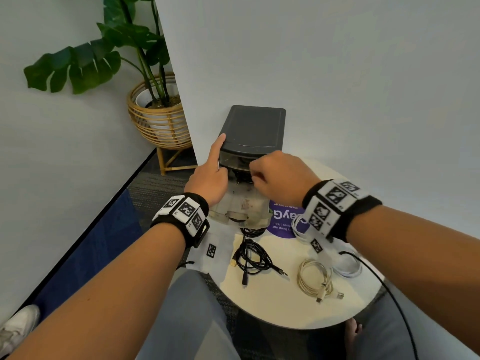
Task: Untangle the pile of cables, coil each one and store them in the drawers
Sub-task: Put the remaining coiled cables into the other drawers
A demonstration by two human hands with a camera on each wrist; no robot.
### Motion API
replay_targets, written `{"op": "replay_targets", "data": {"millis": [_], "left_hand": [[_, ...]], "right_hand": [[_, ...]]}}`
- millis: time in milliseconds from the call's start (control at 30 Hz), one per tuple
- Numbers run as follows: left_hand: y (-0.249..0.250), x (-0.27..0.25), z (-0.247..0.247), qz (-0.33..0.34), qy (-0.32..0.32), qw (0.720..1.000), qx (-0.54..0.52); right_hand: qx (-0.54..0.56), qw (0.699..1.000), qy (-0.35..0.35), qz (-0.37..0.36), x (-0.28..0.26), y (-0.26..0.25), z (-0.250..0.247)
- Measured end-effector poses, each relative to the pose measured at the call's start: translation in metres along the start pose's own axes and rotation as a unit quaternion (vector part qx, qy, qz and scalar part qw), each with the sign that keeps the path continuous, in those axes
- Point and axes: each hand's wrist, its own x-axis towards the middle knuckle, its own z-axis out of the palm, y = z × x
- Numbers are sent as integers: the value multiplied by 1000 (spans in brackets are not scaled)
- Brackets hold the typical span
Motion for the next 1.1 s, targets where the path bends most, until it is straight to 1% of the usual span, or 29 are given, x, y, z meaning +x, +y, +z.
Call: {"op": "replay_targets", "data": {"millis": [33,67,100,167,233,267,300,367,500,600,700,733,800,867,1000,1100], "left_hand": [[0,1,0,-2,-1,1000,0],[-1,1,1,-5,-1,1000,1],[0,1,2,-9,-3,1000,1],[1,0,3,-15,-11,1000,3],[3,-1,4,-20,-13,1000,5],[3,-2,4,-21,-13,1000,6],[3,-1,4,-21,-13,1000,8],[4,-1,4,-20,-12,1000,11],[7,-3,4,-27,-9,999,20],[9,-4,3,-30,-11,999,21],[7,-2,4,-28,-9,999,12],[6,-1,4,-28,-10,1000,7],[5,0,6,-30,-11,999,-8],[4,1,7,-29,-13,999,-16],[2,1,5,-23,-19,999,-17],[0,3,4,-12,-24,1000,-8]], "right_hand": [[31,1000,6,0,-9,8,-2],[55,998,-5,2,-18,17,-3],[77,996,-35,3,-27,25,-4],[99,984,-145,14,-42,36,-3],[78,963,-258,16,-55,36,2],[51,954,-296,9,-60,34,7],[27,946,-323,0,-63,31,15],[-17,937,-348,-11,-64,26,30],[-79,932,-354,-32,-57,20,45],[-54,936,-345,-38,-51,23,42],[23,927,-375,21,-40,33,37],[49,929,-363,48,-35,37,35],[77,944,-304,104,-27,39,34],[69,954,-254,145,-20,38,40],[55,954,-238,172,-17,29,64],[43,957,-223,181,-13,23,72]]}}
